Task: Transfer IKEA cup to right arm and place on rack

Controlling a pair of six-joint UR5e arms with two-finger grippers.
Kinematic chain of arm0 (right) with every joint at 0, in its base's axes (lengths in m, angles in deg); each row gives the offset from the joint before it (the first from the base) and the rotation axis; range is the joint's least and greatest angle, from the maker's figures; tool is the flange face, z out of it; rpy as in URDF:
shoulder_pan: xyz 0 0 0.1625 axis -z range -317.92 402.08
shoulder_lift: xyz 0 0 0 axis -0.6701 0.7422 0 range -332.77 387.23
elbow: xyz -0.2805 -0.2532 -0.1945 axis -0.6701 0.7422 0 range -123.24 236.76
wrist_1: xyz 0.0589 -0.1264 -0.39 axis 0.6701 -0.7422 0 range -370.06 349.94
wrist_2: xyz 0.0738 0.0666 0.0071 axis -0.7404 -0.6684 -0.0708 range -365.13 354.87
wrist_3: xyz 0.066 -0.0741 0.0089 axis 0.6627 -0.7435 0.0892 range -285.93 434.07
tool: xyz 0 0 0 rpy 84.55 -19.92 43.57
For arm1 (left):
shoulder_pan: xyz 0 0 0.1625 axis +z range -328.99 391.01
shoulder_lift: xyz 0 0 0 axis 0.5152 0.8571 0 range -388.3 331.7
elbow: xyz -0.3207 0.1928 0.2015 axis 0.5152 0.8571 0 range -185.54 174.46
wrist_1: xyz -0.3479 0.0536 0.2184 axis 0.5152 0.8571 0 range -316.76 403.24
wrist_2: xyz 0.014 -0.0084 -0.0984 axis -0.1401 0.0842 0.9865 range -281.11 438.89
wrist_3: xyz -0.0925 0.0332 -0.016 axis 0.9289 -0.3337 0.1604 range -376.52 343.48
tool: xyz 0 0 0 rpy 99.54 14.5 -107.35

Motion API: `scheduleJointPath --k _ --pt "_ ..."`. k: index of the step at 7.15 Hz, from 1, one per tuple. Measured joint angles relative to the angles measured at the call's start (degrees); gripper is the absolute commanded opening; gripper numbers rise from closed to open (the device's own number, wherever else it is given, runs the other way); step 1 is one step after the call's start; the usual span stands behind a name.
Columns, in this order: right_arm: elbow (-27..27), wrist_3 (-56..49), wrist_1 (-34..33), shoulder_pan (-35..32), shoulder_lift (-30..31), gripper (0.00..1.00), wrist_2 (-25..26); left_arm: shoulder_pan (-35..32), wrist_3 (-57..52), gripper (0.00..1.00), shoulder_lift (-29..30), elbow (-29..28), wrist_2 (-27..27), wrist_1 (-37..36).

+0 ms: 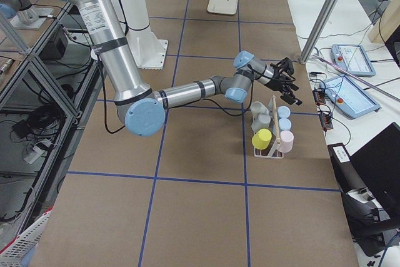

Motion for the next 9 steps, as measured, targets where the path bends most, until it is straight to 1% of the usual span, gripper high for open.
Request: scheduleJointPath --k 2,4,5,6,7,8,9 --pt "-4.57 -4.62 -8.96 -7.51 0.18 1.00 -13.17 -3.37 -5.41 1.00 -1.07 -0.10 0.08 -0.03" --pt "-6.11 -11.00 -16.07 -15.21 1.67 1.00 -29.59 -7.76 -15.57 1.00 -3.21 -0.57 -0.19 -0.04" --pt "-6.22 -16.74 -21.59 -19.18 2.18 1.00 -37.65 -9.56 -19.25 1.00 -4.48 -0.73 -0.24 -0.04" --pt "-6.21 -25.52 -29.01 -22.97 2.70 1.00 -44.98 -10.67 -21.20 1.00 -5.47 -1.14 -0.27 -0.02" --pt "-6.49 -35.93 -37.36 -25.69 3.28 1.00 -49.89 -11.17 -22.09 1.00 -6.12 -1.88 -0.23 0.02" --pt "-7.32 -44.46 -45.30 -27.25 3.69 1.00 -52.05 -11.39 -22.69 1.00 -6.65 -2.53 -0.14 0.06" --pt "-9.03 -50.82 -53.39 -28.09 4.02 1.00 -52.91 -11.59 -23.13 1.00 -7.26 -2.88 -0.04 0.06"
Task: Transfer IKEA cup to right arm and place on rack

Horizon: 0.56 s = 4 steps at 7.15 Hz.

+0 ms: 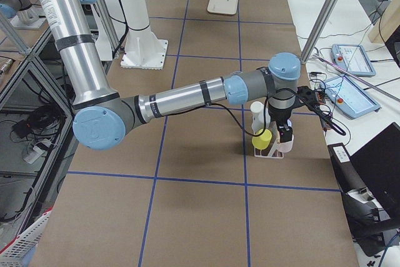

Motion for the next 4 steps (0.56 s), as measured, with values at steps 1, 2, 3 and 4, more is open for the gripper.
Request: scheduleJointPath --k 1,2,3,4 --pt "-3.14 -4.30 -9.60 -0.40 0.23 1.00 -0.29 -0.12 0.10 1.00 -0.73 -0.04 0.05 -0.03" --pt "-6.58 -6.31 -17.63 -0.55 0.71 1.00 -0.24 -0.20 2.05 1.00 -1.53 -0.05 0.09 -0.03" --pt "-8.83 -6.97 -21.75 -0.55 1.38 1.00 -0.06 -0.63 4.98 1.00 -2.01 -0.15 0.17 0.04" --pt "-9.76 -7.06 -23.03 -0.19 1.83 1.00 0.10 -1.77 6.66 1.00 -2.31 -0.21 0.40 0.24"
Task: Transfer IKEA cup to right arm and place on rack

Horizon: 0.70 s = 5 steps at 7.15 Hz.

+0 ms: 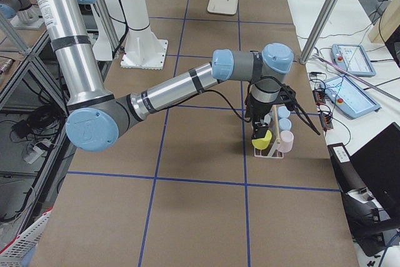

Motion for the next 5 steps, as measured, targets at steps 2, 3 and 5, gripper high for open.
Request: scheduleJointPath --k 2,3,5 --pt "-0.21 -0.11 3.09 0.91 2.26 1.00 0.38 -1.61 0.79 1.00 -0.34 -1.34 0.74 0.41" --pt "-0.08 0.00 5.16 0.91 5.21 1.00 0.42 -1.72 0.80 1.00 -0.05 -3.25 0.80 0.60" --pt "0.11 0.39 7.91 0.61 10.27 1.00 0.37 -1.78 0.70 1.00 -0.24 -6.41 0.54 0.90"
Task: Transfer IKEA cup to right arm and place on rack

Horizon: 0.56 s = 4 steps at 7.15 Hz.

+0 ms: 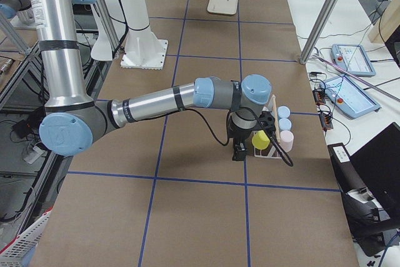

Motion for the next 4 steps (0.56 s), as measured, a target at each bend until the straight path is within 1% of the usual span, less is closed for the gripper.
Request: scheduleJointPath --k 1,4 --pt "-0.02 0.20 1.01 -0.09 0.97 1.00 -0.15 -0.09 -1.82 1.00 -0.21 -1.77 -0.14 0.05" --pt "-0.04 1.06 1.91 -0.27 1.45 1.00 -0.33 -3.09 -18.50 1.00 -1.12 -7.29 -0.09 0.17"
